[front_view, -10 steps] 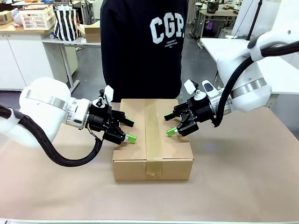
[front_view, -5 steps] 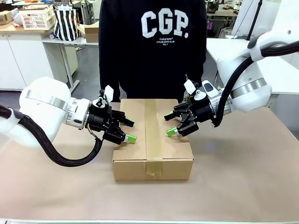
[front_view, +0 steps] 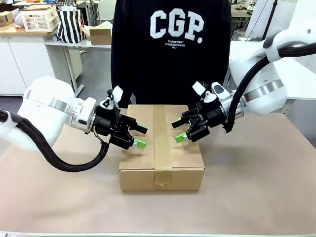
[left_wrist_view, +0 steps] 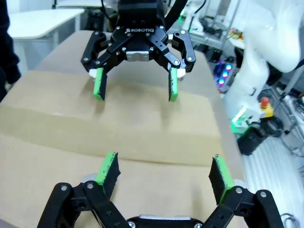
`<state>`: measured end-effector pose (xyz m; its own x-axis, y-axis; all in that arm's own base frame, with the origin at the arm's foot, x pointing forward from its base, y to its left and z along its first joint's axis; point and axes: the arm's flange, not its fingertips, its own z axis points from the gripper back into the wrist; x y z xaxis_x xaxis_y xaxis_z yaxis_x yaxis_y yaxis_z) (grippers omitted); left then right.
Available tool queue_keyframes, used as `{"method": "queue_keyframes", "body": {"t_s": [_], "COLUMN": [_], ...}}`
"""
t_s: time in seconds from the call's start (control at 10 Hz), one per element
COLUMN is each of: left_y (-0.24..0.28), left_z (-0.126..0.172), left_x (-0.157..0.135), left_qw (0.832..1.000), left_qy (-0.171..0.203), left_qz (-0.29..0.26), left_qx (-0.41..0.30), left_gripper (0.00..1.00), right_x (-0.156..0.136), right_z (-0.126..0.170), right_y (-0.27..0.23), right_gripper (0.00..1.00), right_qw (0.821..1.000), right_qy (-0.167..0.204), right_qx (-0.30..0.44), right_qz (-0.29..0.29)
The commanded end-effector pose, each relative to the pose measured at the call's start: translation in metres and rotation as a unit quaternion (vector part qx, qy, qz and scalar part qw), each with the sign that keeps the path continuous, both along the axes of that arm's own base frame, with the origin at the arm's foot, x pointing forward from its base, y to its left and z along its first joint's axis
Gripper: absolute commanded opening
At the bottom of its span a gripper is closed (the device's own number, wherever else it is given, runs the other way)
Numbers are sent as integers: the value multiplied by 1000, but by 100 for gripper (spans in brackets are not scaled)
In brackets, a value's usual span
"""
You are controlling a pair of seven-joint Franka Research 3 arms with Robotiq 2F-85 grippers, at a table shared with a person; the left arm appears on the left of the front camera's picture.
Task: Pack the gift set into the box.
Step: Press and hold the closed box until the human finishes sealing it.
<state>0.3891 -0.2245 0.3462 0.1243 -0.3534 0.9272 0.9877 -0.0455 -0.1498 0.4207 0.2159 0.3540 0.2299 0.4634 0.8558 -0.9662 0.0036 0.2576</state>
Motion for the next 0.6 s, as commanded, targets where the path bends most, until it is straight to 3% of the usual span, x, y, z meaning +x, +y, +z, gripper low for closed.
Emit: {"method": "queue_keyframes", "body": {"t_s": [0.0,0.1,0.2,0.3,0.4,0.5], "left_y": [24,34,45,58,76,105], "left_z": [65,83,95,104,111,120], "left_x": [-7,-15,-27,-41,-54,-67], "left_qw": [997,991,978,963,948,938], "left_qy": [82,127,199,263,312,333], "left_qz": [8,25,53,55,64,98], "left_qx": [-4,17,22,25,25,-2], "left_gripper": [100,100,100,100,100,100], "right_x": [-28,-40,-59,-84,-110,-137], "right_z": [59,72,82,87,87,83], "right_y": [-5,-11,-21,-38,-60,-87], "right_gripper": [100,100,100,100,100,100], "right_qw": [989,973,955,949,935,913], "right_qy": [113,154,186,199,236,263], "right_qx": [63,118,162,159,136,120], "right_qz": [-77,-127,-166,-185,-225,-287]}}
